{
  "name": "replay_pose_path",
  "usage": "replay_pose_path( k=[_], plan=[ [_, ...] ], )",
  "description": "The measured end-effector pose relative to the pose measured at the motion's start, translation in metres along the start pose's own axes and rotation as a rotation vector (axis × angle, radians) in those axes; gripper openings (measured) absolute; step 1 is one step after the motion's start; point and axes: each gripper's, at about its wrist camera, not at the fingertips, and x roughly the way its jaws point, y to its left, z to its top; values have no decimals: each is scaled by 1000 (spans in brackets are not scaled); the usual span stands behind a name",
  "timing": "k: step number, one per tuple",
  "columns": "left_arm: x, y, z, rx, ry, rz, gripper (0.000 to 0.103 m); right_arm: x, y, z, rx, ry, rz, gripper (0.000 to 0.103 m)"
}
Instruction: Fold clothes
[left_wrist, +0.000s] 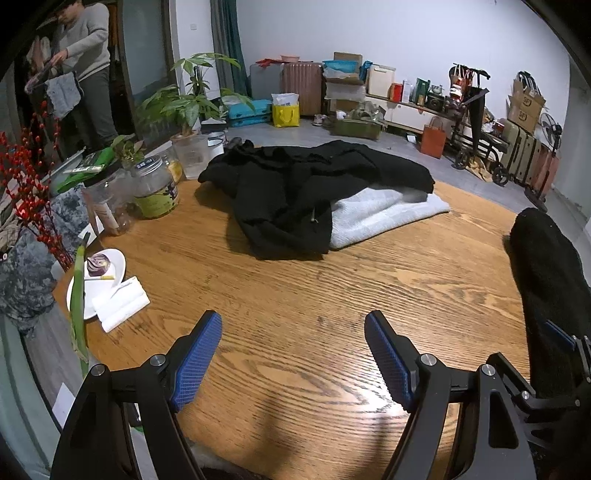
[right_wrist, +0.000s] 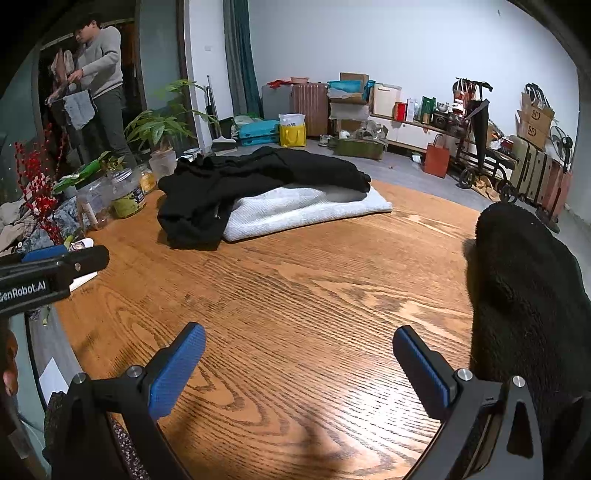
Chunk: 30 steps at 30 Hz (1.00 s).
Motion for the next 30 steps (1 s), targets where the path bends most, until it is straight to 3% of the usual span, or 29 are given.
replay_pose_path(
  k=[8,14,19,23,27,30],
  plan=[
    [22,15,18,-26,-2,-28,80,21,0,4,11,33,7,103],
    [67,34,58,-60,29,-26,80,50,10,33,-49,26,-30,103],
    [113,48,96,-98,43,-19,80,91,25,68,-81,18,7,94],
    [161,62,104,-156,79,-106,79,134,39,94,-82,33,40,85],
    [206,73,101,-237,106,-110,74,167,58,107,-90,63,66,81],
    [232,72,103,-255,168,-120,57,189,74,109,-97,93,92,81]
  ],
)
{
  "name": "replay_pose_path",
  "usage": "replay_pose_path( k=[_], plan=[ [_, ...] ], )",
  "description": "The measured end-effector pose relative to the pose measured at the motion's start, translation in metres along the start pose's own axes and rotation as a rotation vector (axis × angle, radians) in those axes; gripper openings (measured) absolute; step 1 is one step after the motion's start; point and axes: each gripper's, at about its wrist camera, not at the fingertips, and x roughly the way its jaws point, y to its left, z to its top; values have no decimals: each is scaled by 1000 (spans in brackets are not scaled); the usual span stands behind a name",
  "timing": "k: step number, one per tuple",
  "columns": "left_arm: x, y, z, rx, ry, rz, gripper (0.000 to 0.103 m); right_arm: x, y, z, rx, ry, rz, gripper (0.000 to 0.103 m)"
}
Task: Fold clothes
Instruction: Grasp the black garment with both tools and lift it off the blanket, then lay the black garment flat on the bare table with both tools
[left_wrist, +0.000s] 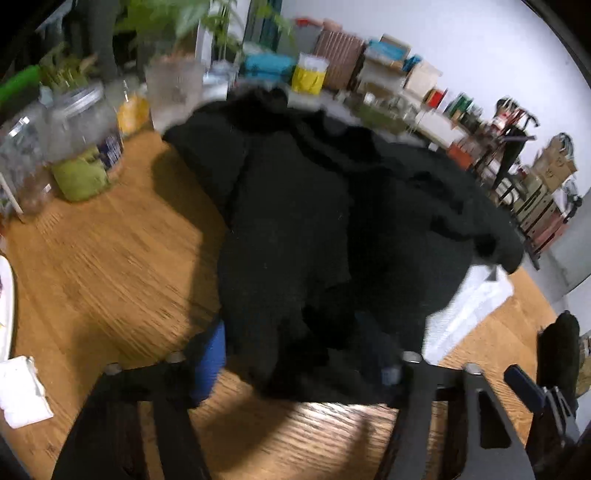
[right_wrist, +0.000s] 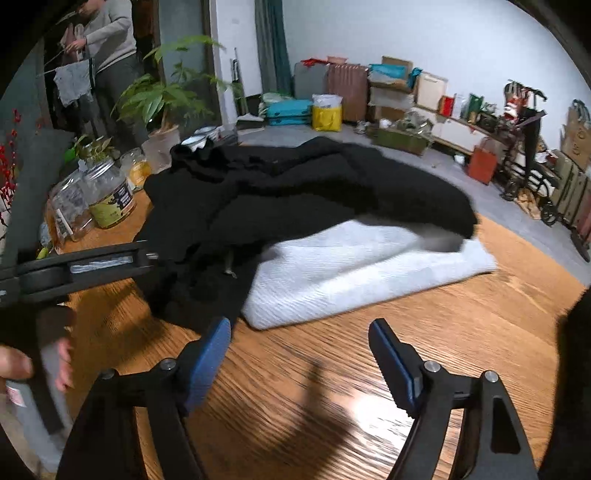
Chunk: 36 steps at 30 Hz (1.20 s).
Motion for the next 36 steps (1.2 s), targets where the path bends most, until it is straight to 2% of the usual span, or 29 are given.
replay_pose_path(
  k=[2,4,5,7,9,10,13,15,16,17,23,27,31,36],
  plan=[
    [6,-3,1,16,-2,34,49,15,6,3,-3,38,15,77],
    [14,-2,0,15,11,74,33,30,11,6,5,77,33,76],
    [17,-1,0,8,22,81,31,38,14,7,12,96,42,74],
    [19,6,0,-21,26,42,21,48,17,10,25,114,64,67],
    [15,10,1,-39,25,14,15,56,21,13,42,124,84,60],
    [14,13,1,-48,25,1,15,59,23,14,44,127,86,52],
    [8,16,2,-56,27,-27,13,63,31,16,25,124,57,41],
    [3,17,1,-51,31,-43,13,62,33,16,-4,115,28,25],
    [-1,16,1,-46,26,-46,13,59,33,15,-18,106,29,10],
    [-4,16,0,-40,22,-49,12,55,32,14,-31,96,45,3],
    [-18,20,-17,-27,22,-81,12,30,27,4,-50,82,53,3],
    [-38,17,-45,33,33,-94,11,11,26,-10,-70,78,43,3],
    [-54,15,-78,31,75,-154,10,-8,17,-45,-73,121,51,2],
    [-72,-7,-128,87,144,-182,10,-37,1,-91,-31,168,37,2]
  ],
)
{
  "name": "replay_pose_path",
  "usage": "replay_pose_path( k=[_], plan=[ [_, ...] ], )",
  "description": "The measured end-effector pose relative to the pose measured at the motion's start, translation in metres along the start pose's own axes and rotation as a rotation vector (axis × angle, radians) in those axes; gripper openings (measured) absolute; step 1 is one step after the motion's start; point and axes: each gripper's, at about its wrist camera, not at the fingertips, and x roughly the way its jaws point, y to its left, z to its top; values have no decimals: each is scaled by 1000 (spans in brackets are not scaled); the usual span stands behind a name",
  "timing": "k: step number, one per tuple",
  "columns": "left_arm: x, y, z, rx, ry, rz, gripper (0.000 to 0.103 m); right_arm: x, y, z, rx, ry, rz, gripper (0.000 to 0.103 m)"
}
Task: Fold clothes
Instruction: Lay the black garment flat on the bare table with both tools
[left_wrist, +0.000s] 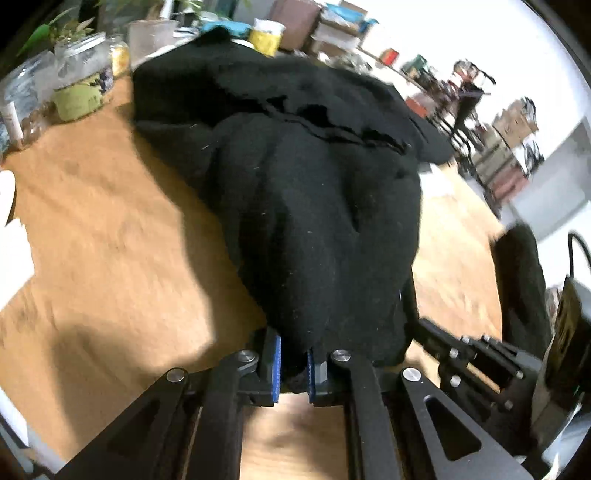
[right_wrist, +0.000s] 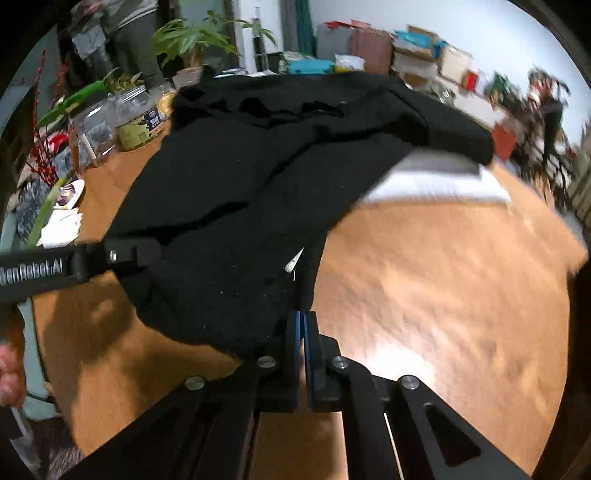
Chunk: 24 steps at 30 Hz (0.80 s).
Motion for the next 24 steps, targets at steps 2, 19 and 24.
replay_pose_path(
  k=[2,19,24],
  plan=[
    [-9,-19,-22,24,22,-41,10,-18,-6,-19,19,-4,-6,2],
    [-56,-122,-132,167,243,-115,39,-148,-88,-188,241,50,-6,11],
    [-87,-89,-109,66,183,-116,55,-171,-101,-163,202,-39,-44,24]
  ],
)
